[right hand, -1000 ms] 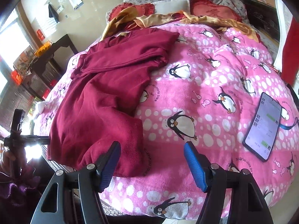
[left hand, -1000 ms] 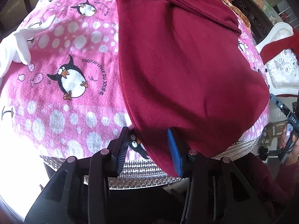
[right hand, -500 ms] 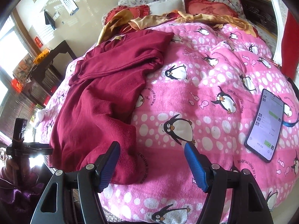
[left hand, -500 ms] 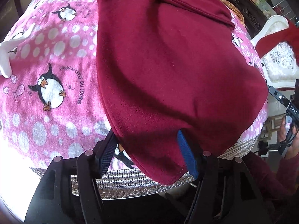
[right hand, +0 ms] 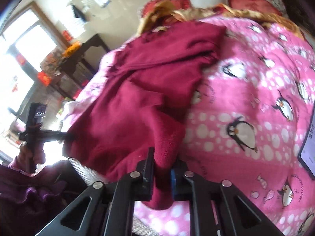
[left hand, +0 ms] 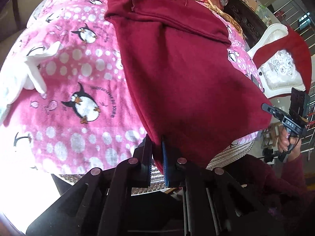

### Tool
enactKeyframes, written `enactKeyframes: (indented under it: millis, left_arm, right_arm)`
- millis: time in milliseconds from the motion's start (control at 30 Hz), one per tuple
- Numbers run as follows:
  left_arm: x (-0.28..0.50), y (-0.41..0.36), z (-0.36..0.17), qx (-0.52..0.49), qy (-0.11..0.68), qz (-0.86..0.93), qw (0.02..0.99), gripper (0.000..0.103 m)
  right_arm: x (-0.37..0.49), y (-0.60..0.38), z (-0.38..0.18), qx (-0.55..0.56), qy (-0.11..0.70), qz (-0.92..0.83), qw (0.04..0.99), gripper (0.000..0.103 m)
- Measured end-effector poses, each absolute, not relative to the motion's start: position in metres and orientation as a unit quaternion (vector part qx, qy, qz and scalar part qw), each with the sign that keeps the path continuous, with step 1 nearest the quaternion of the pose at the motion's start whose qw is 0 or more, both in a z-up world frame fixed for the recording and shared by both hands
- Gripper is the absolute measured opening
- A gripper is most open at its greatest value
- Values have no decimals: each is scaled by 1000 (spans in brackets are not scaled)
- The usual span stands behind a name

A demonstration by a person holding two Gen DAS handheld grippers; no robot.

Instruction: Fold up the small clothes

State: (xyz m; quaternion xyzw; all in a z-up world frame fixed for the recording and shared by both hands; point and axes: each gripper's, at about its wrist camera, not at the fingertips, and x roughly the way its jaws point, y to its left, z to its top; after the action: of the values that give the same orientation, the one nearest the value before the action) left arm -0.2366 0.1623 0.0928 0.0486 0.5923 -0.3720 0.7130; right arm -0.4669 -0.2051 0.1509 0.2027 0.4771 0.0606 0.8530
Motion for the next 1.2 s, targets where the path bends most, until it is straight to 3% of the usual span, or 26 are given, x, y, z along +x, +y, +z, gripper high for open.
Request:
enactKeyframes:
  millis: [133,333,367,433,467,500,600,733,833,900,933,967,1033,1200]
  left_arm:
    - [-240,179,87,54,595,-355,719,6]
    - [-238,182,63,44,618,-328,714,6]
    - [-239,182,63,45,617,-327,715,6]
    - [-239,181,65,52,615,-321,719,8]
    - [-237,177,66,55,614,-318,720,14]
    - [-236,176,67,53,615,-317,720,26]
    - [-238,171,62,40,620,-326,713,54]
    - [-242,157,52,60,627,-331,703,55]
    - [-244,149,50,78,621,-333,705,56]
    - [-246,142,50,95,619,-341,701,51]
    - [-246,139,50,97,619,-348,697,40]
    - [-244,137,49,95,623,-353,691,11]
    - [-233,138,50,57,640,-366,673,9]
    - [-199,148,84,-3,608,-389,693,8]
  right_arm:
    - [-488,-183,167,210,490,93,841,7]
    - [-491,-188,125,209,529,43,822,8]
    - [-491,-192,123,218,525,34,822,11]
    - [-492,-192,125,216,524,36,823,33]
    - [-493,-191,128,211,520,38,827,52]
    - [-493,-190,131,207,514,40,832,58]
    - [-492,-186,136,204,508,56,835,58]
    - [-483,-180,123,220,527,71,818,58]
    - [-479,-177,113,221,532,75,814,52]
    - [-477,-176,112,220,526,79,818,33]
    - [-475,-173,112,214,522,79,822,30]
    - [-475,-170,112,209,519,80,825,20]
    - [-471,-171,116,214,511,89,828,11]
    - [-453,-188,152,244,446,103,855,8]
